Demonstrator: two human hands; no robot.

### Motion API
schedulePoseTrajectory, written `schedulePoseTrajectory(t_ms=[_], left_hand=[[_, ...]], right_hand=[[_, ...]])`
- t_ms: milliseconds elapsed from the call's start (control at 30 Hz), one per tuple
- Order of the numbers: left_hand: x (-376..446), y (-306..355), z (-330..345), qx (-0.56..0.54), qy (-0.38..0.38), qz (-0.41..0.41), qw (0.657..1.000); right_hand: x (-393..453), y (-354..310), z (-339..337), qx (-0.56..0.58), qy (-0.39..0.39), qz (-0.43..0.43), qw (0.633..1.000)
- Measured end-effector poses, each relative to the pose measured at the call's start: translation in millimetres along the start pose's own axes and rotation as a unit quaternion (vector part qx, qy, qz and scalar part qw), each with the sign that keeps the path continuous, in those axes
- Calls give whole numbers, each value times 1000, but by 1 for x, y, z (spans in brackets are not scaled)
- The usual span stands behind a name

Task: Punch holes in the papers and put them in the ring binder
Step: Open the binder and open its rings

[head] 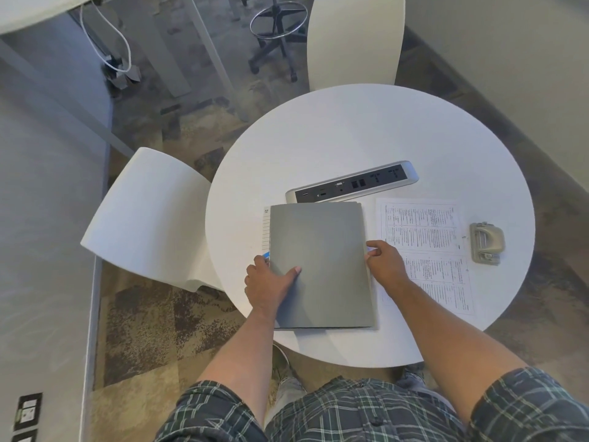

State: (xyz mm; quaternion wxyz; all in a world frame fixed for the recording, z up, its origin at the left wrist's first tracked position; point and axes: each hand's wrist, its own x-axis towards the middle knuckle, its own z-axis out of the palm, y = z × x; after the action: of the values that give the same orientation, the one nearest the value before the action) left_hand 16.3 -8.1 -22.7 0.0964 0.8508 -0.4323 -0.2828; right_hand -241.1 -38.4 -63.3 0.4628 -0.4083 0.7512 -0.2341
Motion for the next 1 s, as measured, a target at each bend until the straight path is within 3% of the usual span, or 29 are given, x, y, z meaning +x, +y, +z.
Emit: schedulePoseTrajectory(t_ms=[267,467,800,900,1000], left_hand=[[-14,5,13,-48,-19,63,997],[-16,4,14,-56,-41,88,994],[-14,-2,12,-74,-72,91,991],[-12,-2,11,-95,-73,74,990],[-10,0,7,-143,-73,45,986]], right_hand=[[4,7,-20,-37,49,4,998],[7,8,-19,66,29,73,995],[6,-5,-11,-101,58,127,985],[-2,-10,-13,-62,64,124,988],[-11,-10,-24,16,117,61,991]])
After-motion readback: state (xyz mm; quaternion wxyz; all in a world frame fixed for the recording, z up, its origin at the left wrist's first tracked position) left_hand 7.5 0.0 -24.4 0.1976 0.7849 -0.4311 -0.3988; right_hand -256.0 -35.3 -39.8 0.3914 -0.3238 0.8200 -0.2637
